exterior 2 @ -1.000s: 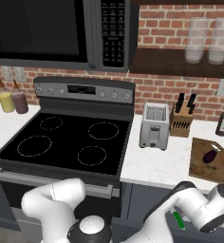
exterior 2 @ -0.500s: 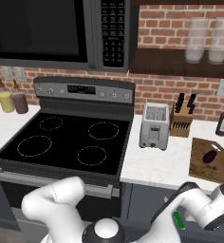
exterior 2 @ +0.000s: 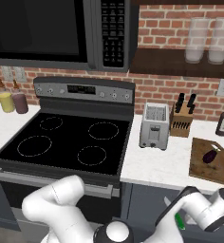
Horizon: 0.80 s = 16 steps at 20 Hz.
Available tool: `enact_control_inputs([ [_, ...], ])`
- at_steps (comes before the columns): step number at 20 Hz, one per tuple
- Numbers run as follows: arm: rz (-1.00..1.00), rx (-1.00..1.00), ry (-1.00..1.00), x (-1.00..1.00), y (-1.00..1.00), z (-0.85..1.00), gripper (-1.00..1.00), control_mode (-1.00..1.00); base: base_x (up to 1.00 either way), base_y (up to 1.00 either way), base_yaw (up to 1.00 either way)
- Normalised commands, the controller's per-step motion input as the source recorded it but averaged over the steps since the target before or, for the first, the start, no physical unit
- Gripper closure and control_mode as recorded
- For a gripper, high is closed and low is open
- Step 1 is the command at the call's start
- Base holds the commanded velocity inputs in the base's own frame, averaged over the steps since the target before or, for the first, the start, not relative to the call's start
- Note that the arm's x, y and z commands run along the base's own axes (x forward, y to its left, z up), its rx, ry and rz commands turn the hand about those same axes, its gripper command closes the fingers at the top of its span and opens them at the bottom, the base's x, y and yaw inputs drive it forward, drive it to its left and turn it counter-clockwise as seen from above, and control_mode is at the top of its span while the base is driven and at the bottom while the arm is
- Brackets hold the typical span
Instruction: Place the appropriate cutting tool for cutting the eggplant skin on the cutting board.
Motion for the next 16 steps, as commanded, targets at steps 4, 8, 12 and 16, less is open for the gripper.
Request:
enact_control_inputs([
  [4,0.04,0.03,0.00,0.13,-0.28,-0.22,-1.00,-1.00,0.00,0.00,0.00],
  [8,0.03,0.04,0.00,0.20,-0.31,-0.18,-1.00,-1.00,0.00,0.00,0.00],
  [12,0.02,0.03,0.00,0.29,-0.23,-0.26,-1.00,-1.00,0.00,0.00,0.00],
  [16,0.01,0.01,0.00,0.14,-0.06,-0.43,-1.00,-1.00,0.00,0.00,0.00],
])
